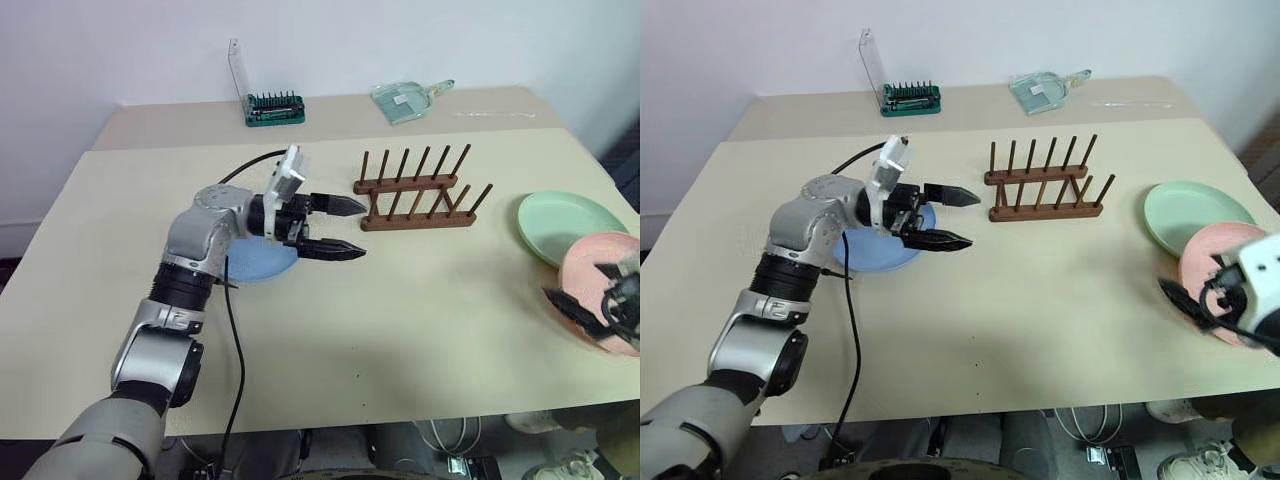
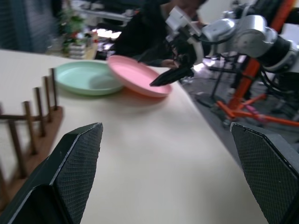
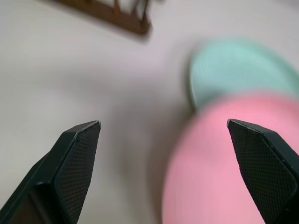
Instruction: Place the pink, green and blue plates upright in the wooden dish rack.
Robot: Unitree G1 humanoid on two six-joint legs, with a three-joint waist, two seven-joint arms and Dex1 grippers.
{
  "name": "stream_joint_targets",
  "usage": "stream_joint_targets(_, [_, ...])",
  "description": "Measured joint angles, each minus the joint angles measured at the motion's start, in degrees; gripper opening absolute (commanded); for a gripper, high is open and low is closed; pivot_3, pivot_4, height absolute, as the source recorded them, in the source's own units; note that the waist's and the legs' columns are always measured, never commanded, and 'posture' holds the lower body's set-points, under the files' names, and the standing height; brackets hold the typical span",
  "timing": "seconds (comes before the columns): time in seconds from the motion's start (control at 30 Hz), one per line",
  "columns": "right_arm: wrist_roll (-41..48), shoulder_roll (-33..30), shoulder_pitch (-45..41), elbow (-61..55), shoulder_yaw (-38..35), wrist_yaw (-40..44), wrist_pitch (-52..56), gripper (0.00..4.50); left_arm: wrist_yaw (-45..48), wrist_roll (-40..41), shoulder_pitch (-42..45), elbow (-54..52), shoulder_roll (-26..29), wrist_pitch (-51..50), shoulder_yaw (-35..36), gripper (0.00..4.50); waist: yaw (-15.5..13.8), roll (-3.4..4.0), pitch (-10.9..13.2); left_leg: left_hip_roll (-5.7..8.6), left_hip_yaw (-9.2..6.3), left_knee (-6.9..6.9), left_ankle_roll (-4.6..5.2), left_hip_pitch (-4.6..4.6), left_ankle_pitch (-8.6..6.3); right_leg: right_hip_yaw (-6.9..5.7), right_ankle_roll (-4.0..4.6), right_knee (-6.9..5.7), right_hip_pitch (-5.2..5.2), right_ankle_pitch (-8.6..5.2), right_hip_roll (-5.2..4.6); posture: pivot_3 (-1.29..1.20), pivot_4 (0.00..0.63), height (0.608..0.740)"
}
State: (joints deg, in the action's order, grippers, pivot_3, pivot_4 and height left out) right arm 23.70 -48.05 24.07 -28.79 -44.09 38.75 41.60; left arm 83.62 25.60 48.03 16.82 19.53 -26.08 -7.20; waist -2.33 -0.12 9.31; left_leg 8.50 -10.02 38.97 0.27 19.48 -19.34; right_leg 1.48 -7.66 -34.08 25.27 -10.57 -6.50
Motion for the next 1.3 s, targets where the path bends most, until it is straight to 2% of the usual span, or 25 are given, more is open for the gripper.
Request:
stream_joint_targets(0.23, [-2.9, 3.3, 3.6, 0.4, 1.6, -1.7, 1.2, 4.44, 0.4, 0.2, 0.3, 0.6, -2.3, 0.6, -0.6, 4.50, 0.1, -0.06, 0.0, -0.02, 0.03, 0.03, 0.01, -0.05, 0.00, 0.02, -0.01, 0.00, -0.05, 0.00, 0.01, 0.00, 0.150, 0.740])
stream_joint_targets(0.53, [-8.1, 3.4, -0.1, 8.1, 8.0, -3.7, -3.2, 4.44, 1.3, 2.6, 0.0, -1.4, -0.6, 0.3, 0.1, 4.50, 0.0, -0.04, 0.0, -0.02, 0.04, 0.02, -0.12, -0.04, 0.07, 0.03, 0.00, -0.01, -0.03, 0.00, 0.01, 0.00, 0.150, 0.740])
stream_joint_targets(0.7, [-8.7, 3.4, -3.7, 10.5, 8.6, -4.3, -3.1, 4.44, 1.5, 3.8, -1.0, -2.3, 0.7, 1.8, 1.8, 4.50, 0.0, -0.03, 0.0, -0.02, 0.04, 0.02, -0.14, -0.04, 0.08, 0.04, 0.00, -0.01, -0.02, 0.00, 0.02, 0.00, 0.150, 0.740])
stream_joint_targets(0.8, [-8.8, 3.3, -5.0, 11.6, 9.1, -4.2, -3.1, 3.59, 1.1, 3.5, -1.2, -2.3, 0.8, 3.4, 1.8, 4.50, -0.1, -0.05, 0.0, -0.02, 0.04, 0.02, -0.16, -0.04, 0.09, 0.03, 0.00, 0.00, -0.04, 0.00, 0.01, 0.00, 0.150, 0.740])
stream_joint_targets(0.93, [-9.1, 3.4, -5.3, 13.4, 10.3, -4.2, -3.1, 1.75, 0.6, 3.1, -1.3, -2.3, 0.7, 5.1, 1.6, 4.50, 0.0, -0.04, 0.0, -0.02, 0.04, 0.02, -0.22, -0.03, 0.13, 0.04, 0.00, 0.00, -0.02, 0.00, 0.01, 0.00, 0.150, 0.740])
stream_joint_targets(1.03, [-9.4, 3.4, -5.7, 13.4, 10.5, -4.7, -3.3, 0.17, 0.5, 2.6, -1.4, -2.2, 0.7, 5.6, 1.3, 4.50, 0.1, -0.04, 0.0, -0.02, 0.05, 0.02, -0.15, -0.04, 0.09, 0.04, 0.00, 0.00, -0.03, 0.00, 0.01, 0.00, 0.150, 0.740])
stream_joint_targets(1.3, [-9.9, 1.2, -8.1, 12.6, 9.1, -5.1, -1.8, 0.07, 0.1, 1.8, -1.4, -0.4, 0.8, 7.6, 1.2, 4.50, 0.0, -0.06, 0.0, -0.01, 0.05, 0.02, -0.16, -0.03, 0.09, 0.04, 0.00, 0.00, -0.04, 0.00, 0.02, 0.00, 0.150, 0.740])
